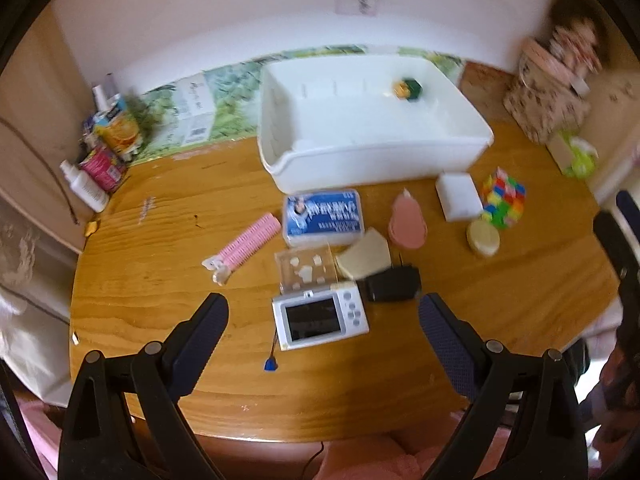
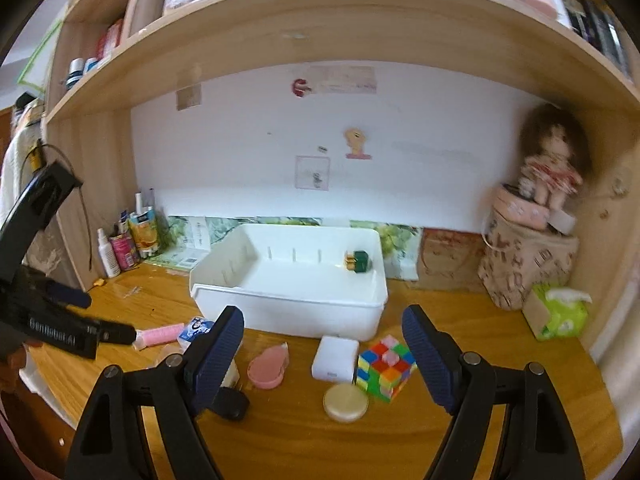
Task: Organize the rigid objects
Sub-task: 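Withdraw both tools from the bin and move toward the gold tin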
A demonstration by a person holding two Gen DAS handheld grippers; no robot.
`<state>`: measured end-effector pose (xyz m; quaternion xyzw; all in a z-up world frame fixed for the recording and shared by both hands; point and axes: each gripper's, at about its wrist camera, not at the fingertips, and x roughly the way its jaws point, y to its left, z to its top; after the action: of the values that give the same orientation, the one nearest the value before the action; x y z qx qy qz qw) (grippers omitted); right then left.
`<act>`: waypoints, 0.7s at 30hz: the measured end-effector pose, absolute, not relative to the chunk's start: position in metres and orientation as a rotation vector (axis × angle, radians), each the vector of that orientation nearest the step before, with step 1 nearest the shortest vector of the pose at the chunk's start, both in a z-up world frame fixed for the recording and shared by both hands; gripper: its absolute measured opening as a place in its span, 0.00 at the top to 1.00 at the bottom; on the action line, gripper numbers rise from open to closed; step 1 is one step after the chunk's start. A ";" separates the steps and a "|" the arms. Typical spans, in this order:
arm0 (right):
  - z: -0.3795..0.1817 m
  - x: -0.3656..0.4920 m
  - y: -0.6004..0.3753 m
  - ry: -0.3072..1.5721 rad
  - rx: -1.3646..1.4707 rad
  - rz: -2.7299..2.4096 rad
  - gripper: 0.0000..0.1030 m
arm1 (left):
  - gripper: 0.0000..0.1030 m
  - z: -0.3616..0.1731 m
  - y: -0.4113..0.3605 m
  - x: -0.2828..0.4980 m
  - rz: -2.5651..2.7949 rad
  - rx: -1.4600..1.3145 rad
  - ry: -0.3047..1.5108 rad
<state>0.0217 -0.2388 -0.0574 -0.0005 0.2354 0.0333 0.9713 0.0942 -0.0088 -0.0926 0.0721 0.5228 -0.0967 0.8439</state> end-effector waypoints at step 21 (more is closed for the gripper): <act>-0.078 0.006 -0.298 0.616 0.076 -0.093 0.26 | 0.07 -0.122 -0.080 0.079 -0.356 0.302 1.179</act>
<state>0.0056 -0.2978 -0.0782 0.0374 0.3032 -0.0456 0.9511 0.0792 -0.0799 -0.1220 0.1413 0.5507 -0.1663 0.8057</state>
